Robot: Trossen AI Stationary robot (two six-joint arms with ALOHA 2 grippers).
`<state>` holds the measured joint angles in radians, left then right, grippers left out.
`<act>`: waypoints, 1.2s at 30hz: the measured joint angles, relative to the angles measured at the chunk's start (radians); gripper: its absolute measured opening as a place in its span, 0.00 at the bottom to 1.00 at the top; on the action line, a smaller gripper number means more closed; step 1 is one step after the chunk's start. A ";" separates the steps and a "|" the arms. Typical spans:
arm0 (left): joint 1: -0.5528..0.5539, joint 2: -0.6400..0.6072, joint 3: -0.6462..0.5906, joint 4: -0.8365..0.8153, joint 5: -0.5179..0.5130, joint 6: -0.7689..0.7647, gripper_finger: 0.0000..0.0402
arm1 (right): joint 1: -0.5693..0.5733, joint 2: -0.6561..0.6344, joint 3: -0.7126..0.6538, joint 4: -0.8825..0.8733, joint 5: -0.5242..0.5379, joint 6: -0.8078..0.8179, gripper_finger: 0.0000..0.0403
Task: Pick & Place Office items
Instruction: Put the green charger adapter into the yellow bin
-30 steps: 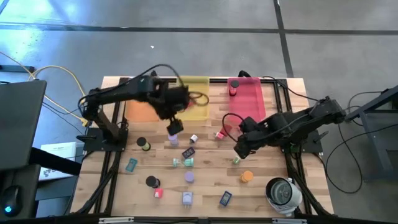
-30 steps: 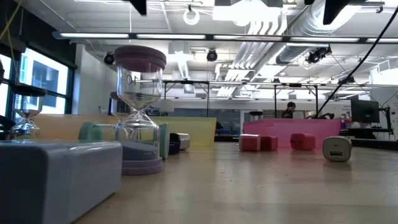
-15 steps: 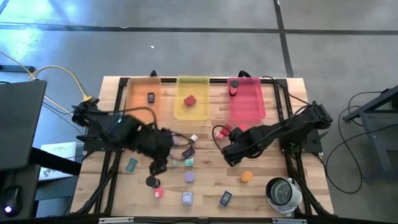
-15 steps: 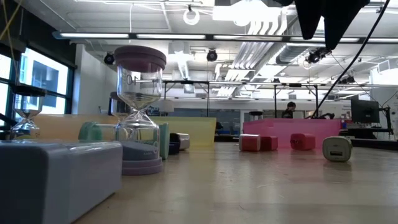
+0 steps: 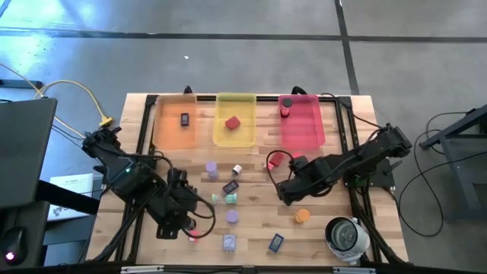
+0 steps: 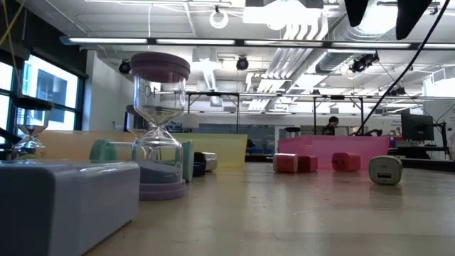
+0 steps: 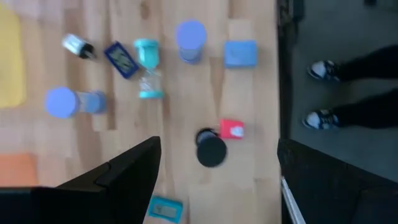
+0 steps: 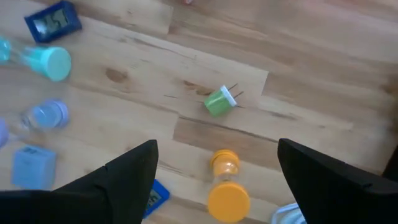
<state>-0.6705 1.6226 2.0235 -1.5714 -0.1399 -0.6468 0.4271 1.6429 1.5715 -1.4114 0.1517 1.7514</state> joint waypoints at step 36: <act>-0.140 0.000 0.000 0.000 0.041 0.145 0.78 | -0.081 0.175 -0.001 0.034 -0.084 0.398 0.80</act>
<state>-0.8108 1.6230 2.0235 -1.5711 -0.0986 -0.5019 0.3464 1.8180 1.5703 -1.3771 0.0681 2.1496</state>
